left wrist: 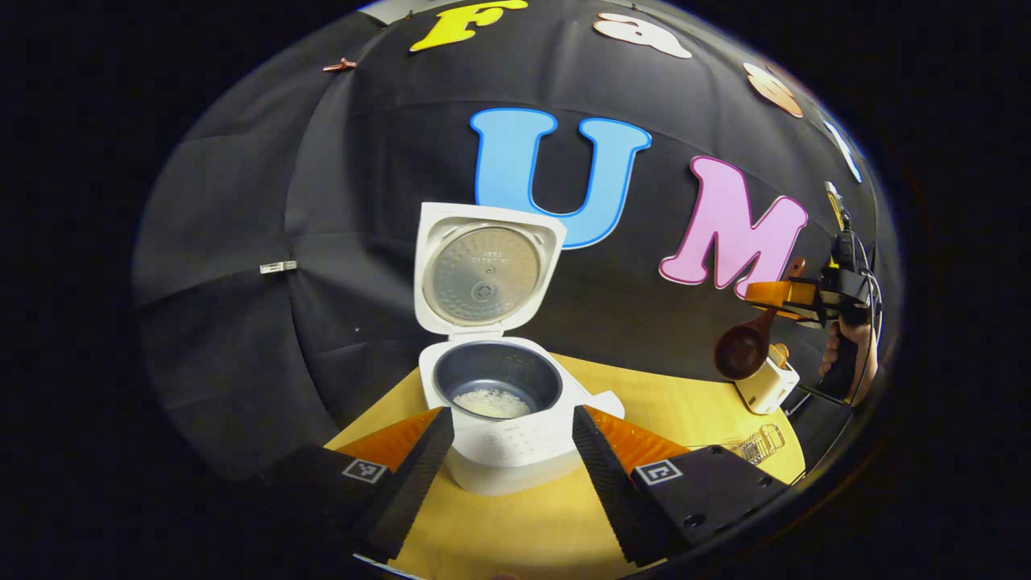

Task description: Close the left gripper, press the button to open the rice cooker; take a wooden spoon from the chopstick holder with the right hand, scoop a spoonful of rice and pour it into the rice cooker, then put the wooden spoon back into the chopstick holder.

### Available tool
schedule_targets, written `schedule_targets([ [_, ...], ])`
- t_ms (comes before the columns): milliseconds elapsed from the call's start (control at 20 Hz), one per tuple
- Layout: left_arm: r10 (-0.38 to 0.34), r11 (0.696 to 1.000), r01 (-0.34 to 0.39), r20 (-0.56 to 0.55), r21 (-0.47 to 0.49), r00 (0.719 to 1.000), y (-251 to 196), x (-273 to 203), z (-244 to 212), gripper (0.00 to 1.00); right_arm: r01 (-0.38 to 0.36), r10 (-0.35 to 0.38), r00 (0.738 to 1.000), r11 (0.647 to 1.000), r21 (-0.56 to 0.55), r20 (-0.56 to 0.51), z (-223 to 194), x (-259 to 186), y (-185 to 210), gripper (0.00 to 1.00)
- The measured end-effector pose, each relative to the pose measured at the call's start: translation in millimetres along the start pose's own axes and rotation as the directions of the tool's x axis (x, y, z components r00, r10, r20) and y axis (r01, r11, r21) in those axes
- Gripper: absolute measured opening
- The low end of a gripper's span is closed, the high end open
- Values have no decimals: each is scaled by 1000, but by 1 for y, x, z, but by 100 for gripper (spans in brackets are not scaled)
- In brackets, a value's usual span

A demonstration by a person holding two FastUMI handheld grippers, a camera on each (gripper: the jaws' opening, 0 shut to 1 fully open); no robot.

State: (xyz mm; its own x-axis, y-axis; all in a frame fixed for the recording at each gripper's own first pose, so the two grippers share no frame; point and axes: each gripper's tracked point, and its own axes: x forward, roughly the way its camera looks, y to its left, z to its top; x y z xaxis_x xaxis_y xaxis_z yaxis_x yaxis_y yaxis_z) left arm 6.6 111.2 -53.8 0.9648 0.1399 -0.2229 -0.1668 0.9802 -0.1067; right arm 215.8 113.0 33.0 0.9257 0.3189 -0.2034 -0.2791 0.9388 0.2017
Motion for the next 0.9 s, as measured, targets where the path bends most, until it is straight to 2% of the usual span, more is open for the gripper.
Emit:
schedule_targets([
  [150,0,1000,0,-20,-16,1000,-17,-3,-12,96,100,-100,995,995,19,7,6,-14,-73,18],
  [200,4,1000,-4,-24,-13,1000,-21,-4,-14,92,132,-132,991,991,25,-3,4,-19,-99,18],
  [250,9,1000,-9,-27,-6,1000,-25,-3,-16,96,156,-156,988,987,25,-9,2,-22,-118,18],
  [350,16,1000,-16,-37,3,999,-34,-3,-20,96,203,-203,979,979,23,-22,-3,-30,-155,18],
  [400,17,1000,-17,-44,1,999,-39,-3,-22,92,222,-221,975,975,27,-28,-7,-34,-170,18],
  [450,15,1000,-16,-53,-9,998,-44,-4,-24,96,240,-239,970,970,32,-37,-12,-37,-186,18],
  [650,37,994,-45,-86,-101,996,-53,-8,-32,96,295,-289,954,952,84,-72,-38,-52,-242,19],
  [900,99,991,-106,-83,-84,992,-50,-20,-32,96,356,-337,931,924,140,-142,-83,-62,-291,19],
])
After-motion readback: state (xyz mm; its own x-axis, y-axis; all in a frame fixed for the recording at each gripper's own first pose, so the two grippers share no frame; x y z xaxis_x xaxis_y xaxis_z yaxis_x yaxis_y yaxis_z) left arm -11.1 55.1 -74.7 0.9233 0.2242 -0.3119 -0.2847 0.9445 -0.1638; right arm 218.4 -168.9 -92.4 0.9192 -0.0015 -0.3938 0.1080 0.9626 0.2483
